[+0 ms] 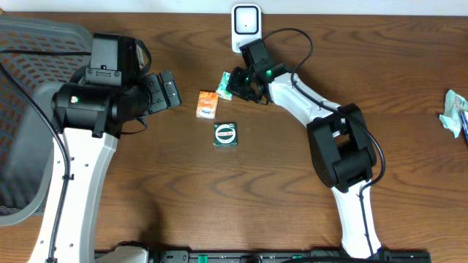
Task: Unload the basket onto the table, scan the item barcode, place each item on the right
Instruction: 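Lower the right gripper and grasp the Kleenex pack's edge, then lift the Kleenex pack and swing it toward the scanner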
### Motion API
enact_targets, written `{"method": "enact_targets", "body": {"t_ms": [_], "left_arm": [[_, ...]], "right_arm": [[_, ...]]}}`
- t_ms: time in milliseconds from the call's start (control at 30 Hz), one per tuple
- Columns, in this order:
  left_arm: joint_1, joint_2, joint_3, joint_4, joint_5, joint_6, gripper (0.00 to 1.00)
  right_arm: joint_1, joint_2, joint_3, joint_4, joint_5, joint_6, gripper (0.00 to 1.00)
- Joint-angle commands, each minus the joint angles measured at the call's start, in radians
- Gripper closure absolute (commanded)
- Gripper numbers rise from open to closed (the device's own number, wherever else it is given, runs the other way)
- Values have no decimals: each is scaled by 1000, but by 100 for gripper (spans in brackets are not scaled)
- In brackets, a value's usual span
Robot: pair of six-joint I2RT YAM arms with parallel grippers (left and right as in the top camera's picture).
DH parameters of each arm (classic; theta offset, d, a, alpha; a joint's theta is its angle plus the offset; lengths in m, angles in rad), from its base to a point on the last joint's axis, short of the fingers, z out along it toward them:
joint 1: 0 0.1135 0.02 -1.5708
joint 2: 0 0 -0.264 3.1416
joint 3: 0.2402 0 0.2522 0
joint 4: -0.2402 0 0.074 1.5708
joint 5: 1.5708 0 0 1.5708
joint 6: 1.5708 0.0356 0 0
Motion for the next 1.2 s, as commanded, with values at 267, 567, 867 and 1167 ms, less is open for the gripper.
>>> {"method": "enact_targets", "body": {"t_ms": [267,567,867,1167], "left_arm": [[4,0,12,-3,-6,6,2],[4,0,12,-3,-6,6,2],[4,0,12,-3,-6,6,2],[4,0,12,-3,-6,6,2]], "right_arm": [[-13,-34,-9,-8,-40,-93,99],[-19,-58,-9,-19,-38,-93,99],[-61,-187,-9,-61,-50,-282,99],[-124,-257,-9,-88,-260,-438,99]]}}
